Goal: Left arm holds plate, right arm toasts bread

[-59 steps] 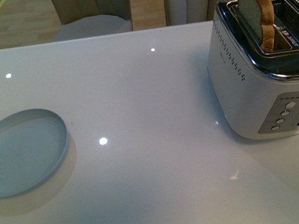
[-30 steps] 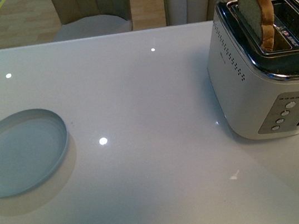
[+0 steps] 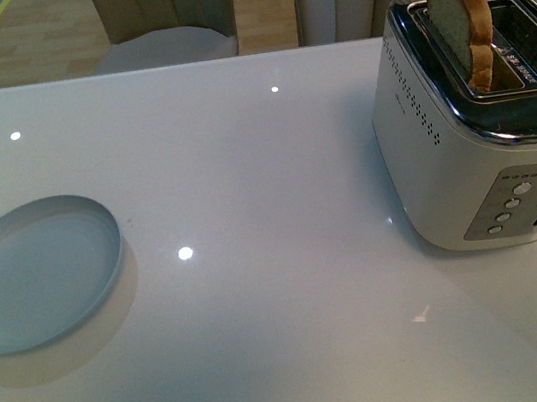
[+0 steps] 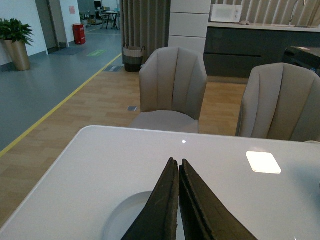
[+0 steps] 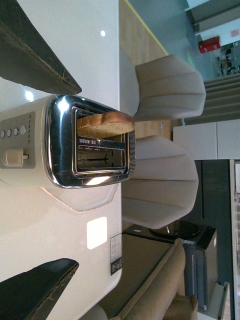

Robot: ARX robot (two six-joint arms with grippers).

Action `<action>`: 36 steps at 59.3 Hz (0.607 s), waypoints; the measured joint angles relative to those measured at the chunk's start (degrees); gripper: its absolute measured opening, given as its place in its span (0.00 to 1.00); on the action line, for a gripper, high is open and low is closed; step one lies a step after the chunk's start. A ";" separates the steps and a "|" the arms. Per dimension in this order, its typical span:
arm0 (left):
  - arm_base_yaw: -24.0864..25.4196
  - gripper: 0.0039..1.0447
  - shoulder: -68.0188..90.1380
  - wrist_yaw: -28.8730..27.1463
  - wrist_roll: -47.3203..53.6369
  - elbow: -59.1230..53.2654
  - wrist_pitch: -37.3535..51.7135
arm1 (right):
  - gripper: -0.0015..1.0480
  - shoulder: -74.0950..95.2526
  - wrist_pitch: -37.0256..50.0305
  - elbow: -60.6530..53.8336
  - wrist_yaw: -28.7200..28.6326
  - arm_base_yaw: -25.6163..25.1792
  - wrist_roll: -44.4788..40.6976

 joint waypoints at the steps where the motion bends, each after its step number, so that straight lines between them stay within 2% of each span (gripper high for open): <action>1: 0.00 0.02 -0.31 0.00 0.00 0.00 -0.28 | 0.92 0.00 0.00 0.00 0.00 0.00 0.00; 8: 0.00 0.02 -2.29 0.00 0.00 0.00 -2.29 | 0.92 0.00 0.00 0.00 0.00 0.00 0.00; 11: 0.00 0.02 -8.07 0.00 0.02 0.02 -10.01 | 0.92 0.00 0.00 0.00 0.02 0.00 0.00; 13: 0.00 0.02 -10.49 0.00 0.02 0.02 -11.80 | 0.92 0.00 0.00 0.00 0.02 0.00 0.00; 36: 0.00 0.02 -12.09 0.00 0.02 0.02 -12.41 | 0.92 0.00 0.00 0.00 0.00 0.00 0.00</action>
